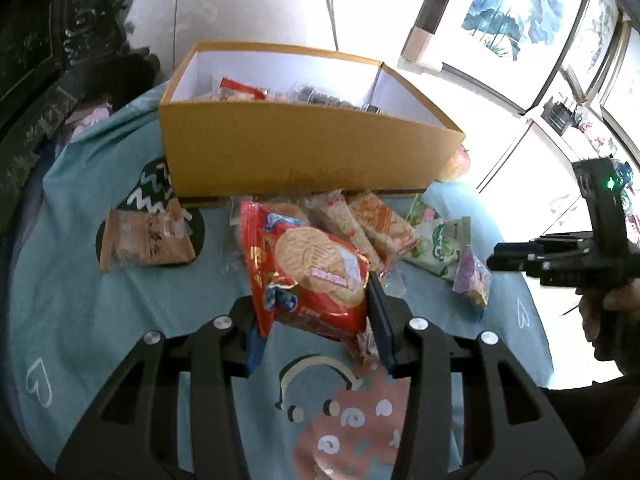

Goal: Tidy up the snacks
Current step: 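Grasp the red biscuit packet with the left tool while the right tool grasps the purple candy bag, then carry both packets into the yellow box and open both tools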

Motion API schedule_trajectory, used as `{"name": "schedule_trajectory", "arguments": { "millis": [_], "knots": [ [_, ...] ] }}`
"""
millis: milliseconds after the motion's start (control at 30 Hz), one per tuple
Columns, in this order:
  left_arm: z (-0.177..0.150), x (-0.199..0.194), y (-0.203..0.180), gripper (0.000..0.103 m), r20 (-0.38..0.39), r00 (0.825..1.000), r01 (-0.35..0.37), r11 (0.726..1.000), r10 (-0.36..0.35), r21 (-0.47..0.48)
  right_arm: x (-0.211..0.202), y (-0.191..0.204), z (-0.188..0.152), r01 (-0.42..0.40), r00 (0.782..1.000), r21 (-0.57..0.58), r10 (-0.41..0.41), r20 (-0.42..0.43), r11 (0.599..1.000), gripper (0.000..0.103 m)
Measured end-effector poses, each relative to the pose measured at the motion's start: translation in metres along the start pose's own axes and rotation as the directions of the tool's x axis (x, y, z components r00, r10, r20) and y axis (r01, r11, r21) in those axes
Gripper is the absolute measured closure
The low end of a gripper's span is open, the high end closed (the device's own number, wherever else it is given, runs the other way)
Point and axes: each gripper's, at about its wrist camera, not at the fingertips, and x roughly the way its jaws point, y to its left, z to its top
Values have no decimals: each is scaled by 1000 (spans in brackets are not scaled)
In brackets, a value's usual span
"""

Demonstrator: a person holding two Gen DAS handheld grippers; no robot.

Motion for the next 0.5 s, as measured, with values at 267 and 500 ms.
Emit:
{"name": "schedule_trajectory", "arguments": {
  "millis": [267, 500],
  "knots": [
    [-21, 12, 4, 59, -68, 998, -16, 1000, 16, -9, 33, 7, -16, 137, 990, -200, -140, 3, 970, 34],
    [-26, 12, 9, 58, -81, 997, -22, 999, 19, -26, 28, 37, -10, 136, 991, -372, -130, 41, 918, 32]
  ]
}}
